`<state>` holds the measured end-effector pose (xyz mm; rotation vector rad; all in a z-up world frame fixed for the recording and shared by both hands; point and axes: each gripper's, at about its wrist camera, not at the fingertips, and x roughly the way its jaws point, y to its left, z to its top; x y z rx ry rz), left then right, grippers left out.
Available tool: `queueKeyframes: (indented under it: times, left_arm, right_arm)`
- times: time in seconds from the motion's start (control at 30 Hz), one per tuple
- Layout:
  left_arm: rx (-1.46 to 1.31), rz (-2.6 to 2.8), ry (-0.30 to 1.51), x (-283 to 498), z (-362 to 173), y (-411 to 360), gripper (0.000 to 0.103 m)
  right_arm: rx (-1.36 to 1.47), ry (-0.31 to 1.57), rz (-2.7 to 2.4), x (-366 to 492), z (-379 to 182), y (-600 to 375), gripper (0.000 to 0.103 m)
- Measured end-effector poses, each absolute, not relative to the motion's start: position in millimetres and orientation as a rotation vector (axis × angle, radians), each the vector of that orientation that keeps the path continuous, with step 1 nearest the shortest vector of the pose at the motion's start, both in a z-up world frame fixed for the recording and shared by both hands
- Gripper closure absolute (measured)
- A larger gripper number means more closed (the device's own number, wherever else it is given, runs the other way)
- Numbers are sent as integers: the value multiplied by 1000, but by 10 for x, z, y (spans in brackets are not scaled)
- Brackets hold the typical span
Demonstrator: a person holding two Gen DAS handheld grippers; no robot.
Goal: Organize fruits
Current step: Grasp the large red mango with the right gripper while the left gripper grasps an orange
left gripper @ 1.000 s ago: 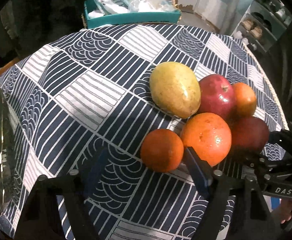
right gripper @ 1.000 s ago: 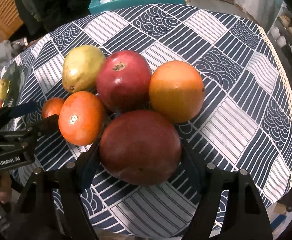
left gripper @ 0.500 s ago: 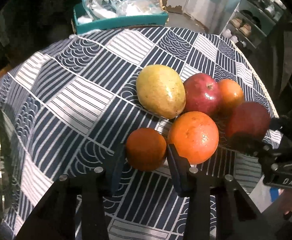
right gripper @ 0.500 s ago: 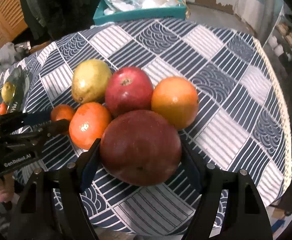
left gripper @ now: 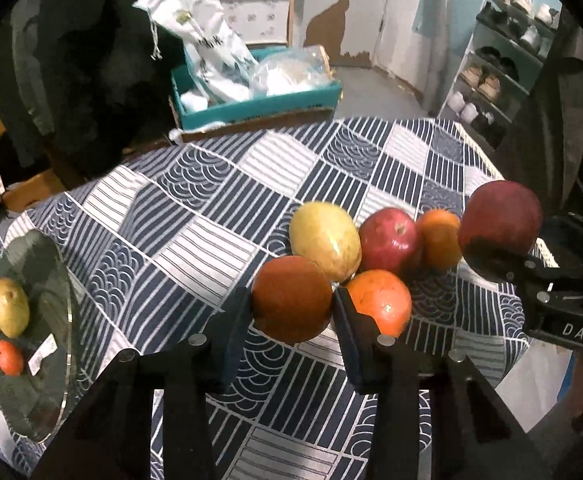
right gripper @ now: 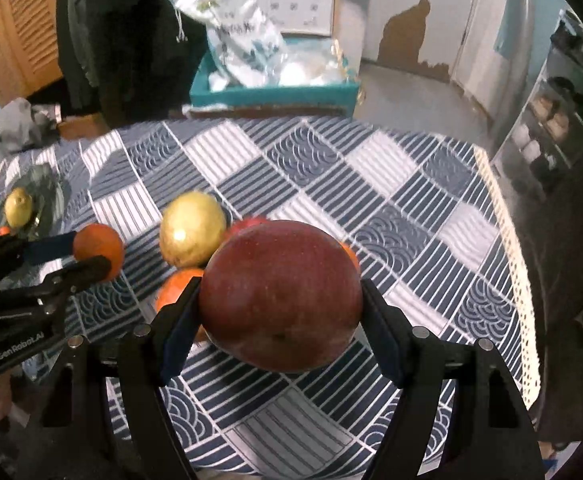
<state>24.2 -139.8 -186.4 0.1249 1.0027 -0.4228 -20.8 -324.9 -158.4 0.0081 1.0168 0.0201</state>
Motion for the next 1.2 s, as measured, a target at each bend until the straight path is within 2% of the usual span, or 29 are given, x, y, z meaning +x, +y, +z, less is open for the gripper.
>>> queueKeyframes:
  times: [0.47,1.2]
  left_arm:
    - [87,-390,892,140,-1324,-1189,61]
    - [1,-344,803,66,-781,-724,61]
  right_arm:
    - [0,865,15,-227,-1017,-3162,27]
    - [5,761,95,-166,-533,-2772,27]
